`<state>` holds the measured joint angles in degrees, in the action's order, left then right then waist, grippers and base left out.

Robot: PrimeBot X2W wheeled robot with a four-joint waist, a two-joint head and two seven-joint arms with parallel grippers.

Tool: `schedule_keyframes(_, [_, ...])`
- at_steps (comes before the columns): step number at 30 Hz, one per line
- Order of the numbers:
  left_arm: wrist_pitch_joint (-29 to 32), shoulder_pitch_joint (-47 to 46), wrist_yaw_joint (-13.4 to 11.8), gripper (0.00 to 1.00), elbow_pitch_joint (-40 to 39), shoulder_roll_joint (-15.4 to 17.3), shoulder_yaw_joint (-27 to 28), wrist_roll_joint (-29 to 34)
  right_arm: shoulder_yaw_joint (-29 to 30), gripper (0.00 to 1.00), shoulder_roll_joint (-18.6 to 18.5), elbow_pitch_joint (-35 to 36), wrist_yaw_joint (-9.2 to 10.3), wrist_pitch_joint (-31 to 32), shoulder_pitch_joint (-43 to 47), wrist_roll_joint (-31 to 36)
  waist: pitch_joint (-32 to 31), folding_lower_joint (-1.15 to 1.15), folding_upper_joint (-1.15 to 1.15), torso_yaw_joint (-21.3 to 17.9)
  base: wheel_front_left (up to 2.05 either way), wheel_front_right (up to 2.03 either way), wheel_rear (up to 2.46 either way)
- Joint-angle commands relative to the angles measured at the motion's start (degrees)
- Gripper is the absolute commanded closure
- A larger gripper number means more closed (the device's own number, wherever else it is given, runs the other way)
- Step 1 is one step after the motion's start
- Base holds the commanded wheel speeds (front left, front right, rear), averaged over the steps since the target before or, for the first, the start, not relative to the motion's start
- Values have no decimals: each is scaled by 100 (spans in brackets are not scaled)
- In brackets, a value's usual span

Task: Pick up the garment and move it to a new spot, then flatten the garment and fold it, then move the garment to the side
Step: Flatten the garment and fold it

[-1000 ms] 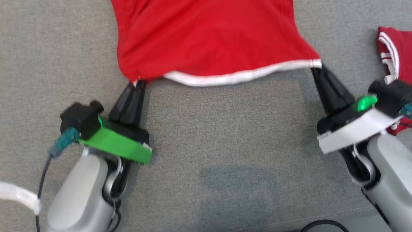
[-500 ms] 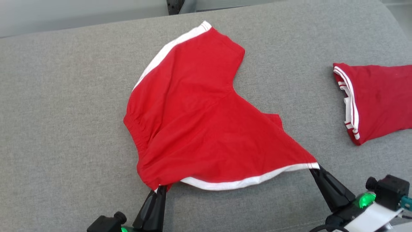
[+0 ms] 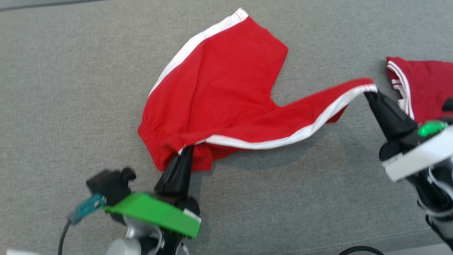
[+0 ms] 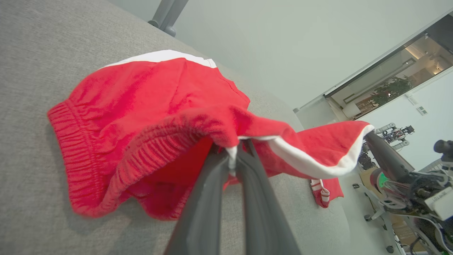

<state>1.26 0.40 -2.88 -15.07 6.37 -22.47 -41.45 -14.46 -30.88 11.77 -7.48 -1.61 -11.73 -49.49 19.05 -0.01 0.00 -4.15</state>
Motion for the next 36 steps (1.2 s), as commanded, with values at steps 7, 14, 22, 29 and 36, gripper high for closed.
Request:
schedule_keyframes(7, [971, -2302, -672, 100, 933, -295, 19, -506, -268, 100, -220, -1405, -1, 854, -2202, -583, 1347, 1, 0, 1301, 0, 0, 0])
schedule_keyframes(14, [755, -3480, -1131, 100, 2261, -346, -181, -949, -1062, 100, 30, -2755, -1, 894, -3667, -604, 1251, 1, 0, 1580, 0, 0, 0])
schedule_keyframes(22, [420, -4186, -1308, 100, 2938, -346, -791, -1776, -1549, 100, -54, -3970, 0, 895, -4752, -632, 1277, 1, 0, 1778, 0, 0, 0])
schedule_keyframes(29, [189, -4614, -1425, 100, 3278, -342, -1242, -2468, -1965, 100, -204, -4483, -1, 1110, -5237, -615, 1362, 1, 0, 1889, 0, 0, 0])
schedule_keyframes(36, [98, -4871, -1501, 100, 3526, -341, -1408, -3122, -2179, 100, -216, -5028, 0, 1099, -5559, -587, 1301, 1, 0, 1986, 0, 0, 0])
